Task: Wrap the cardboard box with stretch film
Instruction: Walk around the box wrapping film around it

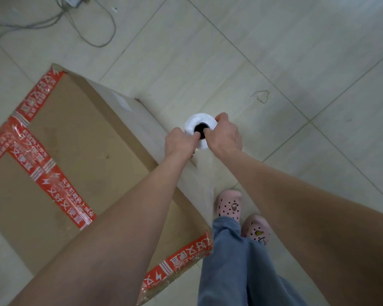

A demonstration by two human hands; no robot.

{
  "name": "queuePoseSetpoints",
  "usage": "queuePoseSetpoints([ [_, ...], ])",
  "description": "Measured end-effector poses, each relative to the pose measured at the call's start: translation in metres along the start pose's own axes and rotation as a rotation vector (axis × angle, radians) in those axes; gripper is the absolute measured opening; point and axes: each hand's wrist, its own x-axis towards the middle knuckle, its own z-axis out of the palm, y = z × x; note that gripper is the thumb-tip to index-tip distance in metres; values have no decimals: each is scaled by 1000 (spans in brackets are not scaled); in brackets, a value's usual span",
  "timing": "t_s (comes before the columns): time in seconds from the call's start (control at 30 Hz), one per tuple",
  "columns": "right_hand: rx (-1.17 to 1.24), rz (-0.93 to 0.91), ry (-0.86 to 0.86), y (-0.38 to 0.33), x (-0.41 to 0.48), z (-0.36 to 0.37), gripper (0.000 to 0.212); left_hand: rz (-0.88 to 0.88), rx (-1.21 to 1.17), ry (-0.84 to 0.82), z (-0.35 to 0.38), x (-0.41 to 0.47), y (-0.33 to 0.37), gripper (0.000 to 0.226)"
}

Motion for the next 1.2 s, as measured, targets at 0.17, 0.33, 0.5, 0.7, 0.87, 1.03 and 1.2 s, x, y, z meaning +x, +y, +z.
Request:
queuePoseSetpoints([
  [0.17, -33, -4, 2, -5, 4, -11, 20, 261, 291, -44, -9, 1, 24, 37],
  [0.33, 7, -44, -9, -4, 6, -10, 12, 575, 663, -11, -5, 1, 44, 36],
  [0.5, -33, -84, -31, -4, 13, -13, 11, 594, 700, 70, -3, 7, 51, 29],
  [0.7, -201, -177, -87, -13, 25, -23, 24, 476, 595, 91, -6, 16, 54, 18],
  [0.87, -302, -208, -76, -33, 38, -28, 34, 272, 383, 148, -13, 24, 49, 22],
  [1.03, -277, -181, -127, -54, 50, -23, 38, 13, 84, 225, -26, 31, 44, 19],
  [1.2, -137, -135, -268, -73, 56, -8, 50, -167, -164, 288, -39, 41, 40, 20],
])
